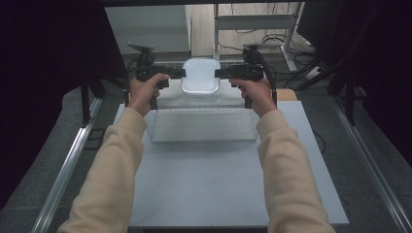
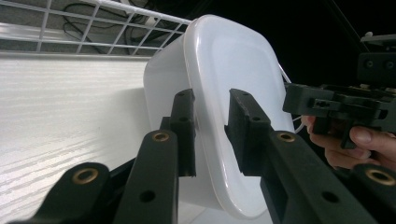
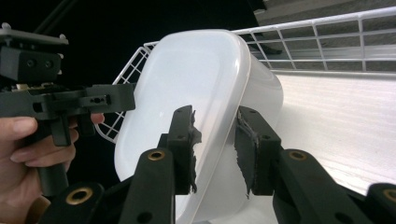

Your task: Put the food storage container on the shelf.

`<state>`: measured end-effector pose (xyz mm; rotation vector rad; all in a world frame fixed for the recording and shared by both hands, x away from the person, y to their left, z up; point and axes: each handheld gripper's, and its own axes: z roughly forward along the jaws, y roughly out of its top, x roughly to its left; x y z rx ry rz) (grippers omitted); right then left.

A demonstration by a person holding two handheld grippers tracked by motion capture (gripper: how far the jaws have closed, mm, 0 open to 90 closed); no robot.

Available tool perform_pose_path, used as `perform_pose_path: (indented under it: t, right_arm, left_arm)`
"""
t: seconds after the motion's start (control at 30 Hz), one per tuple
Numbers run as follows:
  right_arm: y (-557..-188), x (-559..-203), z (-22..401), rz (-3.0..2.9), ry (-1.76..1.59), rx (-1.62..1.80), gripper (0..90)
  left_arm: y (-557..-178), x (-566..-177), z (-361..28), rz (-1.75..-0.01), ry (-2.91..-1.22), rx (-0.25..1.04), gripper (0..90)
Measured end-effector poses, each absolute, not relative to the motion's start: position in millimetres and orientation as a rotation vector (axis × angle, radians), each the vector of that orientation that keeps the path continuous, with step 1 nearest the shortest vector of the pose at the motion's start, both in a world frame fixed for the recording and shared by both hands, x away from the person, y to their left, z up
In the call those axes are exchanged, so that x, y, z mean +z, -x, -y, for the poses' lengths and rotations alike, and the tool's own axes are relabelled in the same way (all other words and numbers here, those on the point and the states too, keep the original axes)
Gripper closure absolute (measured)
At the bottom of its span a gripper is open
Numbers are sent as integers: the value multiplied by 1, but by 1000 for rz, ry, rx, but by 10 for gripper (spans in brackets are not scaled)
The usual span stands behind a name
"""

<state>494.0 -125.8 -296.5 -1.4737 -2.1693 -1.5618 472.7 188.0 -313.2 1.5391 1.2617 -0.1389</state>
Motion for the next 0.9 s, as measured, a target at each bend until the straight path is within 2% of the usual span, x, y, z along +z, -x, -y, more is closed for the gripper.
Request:
perform_pose_path:
  t: [0.37,0.43,0.47,0.53,0.57,0.7,0.9]
  right_arm:
    - [-506,-309,127,2130,1486,-1583,656]
    - [-504,-308,128,2116,1489,-1634,544]
    - [-504,-308,128,2116,1489,-1634,544]
    - [-499,-304,131,2120,1479,-1686,510]
    - [-491,-298,133,2166,1448,-1704,463]
    - [-470,-288,144,2226,1355,-1761,387]
    - [-438,-290,158,2351,1267,-1765,344]
  left_arm:
    - [-475,-321,-186,-1278,-1535,-141,668]
    - [-473,-321,-186,-1279,-1525,-82,584]
    - [-473,-321,-186,-1279,-1525,-82,530]
    - [-469,-318,-188,-1258,-1524,-60,500]
    - [-462,-312,-190,-1236,-1522,-25,465]
    - [-444,-303,-193,-1183,-1518,3,392]
    - [-416,-305,-198,-1155,-1537,27,336]
